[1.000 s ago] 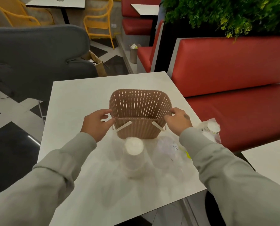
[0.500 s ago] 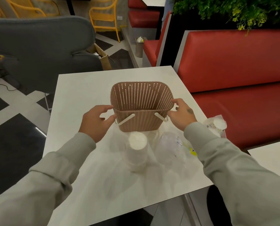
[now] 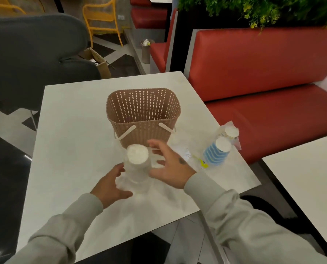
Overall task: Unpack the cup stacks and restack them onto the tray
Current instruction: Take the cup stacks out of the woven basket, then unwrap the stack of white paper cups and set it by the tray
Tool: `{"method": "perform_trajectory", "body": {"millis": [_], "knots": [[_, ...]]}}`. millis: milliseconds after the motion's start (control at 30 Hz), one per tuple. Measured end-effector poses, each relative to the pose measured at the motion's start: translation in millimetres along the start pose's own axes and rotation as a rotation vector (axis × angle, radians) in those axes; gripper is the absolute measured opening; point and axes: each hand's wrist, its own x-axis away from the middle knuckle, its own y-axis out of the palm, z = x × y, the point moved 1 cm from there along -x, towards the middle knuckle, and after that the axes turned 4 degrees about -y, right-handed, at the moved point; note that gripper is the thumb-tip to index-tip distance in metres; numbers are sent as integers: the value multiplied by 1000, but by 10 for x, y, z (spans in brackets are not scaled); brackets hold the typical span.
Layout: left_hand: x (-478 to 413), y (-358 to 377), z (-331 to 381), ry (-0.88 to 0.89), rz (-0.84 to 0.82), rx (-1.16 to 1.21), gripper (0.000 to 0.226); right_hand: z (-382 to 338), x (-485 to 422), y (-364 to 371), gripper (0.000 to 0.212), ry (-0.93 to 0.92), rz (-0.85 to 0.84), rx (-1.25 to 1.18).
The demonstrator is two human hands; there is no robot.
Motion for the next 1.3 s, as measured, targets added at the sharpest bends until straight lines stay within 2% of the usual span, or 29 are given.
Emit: {"method": "perform_trajectory", "body": {"millis": [133,300,433,533,633,867,967,1100,1167,1300], "knots": [[-60,255,31,11,7,40,90,-12,54,205,92,46,30,70],[-275,387,17,11,99,28,73,-16,-10,318,85,97,108,77],[-386,405,-88,11,110,41,76,-6,-65,361,74,110,165,59],[-329,379,6,36,116,78,69,-30,-97,312,70,117,180,45],[-300,321,73,70,102,129,78,-106,-122,209,67,129,198,32],[-75,121,602,291,176,232,87,-426,-69,-401,65,6,342,-52],[10,115,930,424,212,155,81,-443,82,-728,73,-35,462,-164],[36,256,1427,563,167,83,74,-347,418,-1167,80,-87,635,-253],[34,392,1678,604,125,47,69,-263,629,-1362,72,-91,699,-269],[50,779,2083,649,50,-47,75,-71,1099,-1698,47,-61,777,-341]]}}
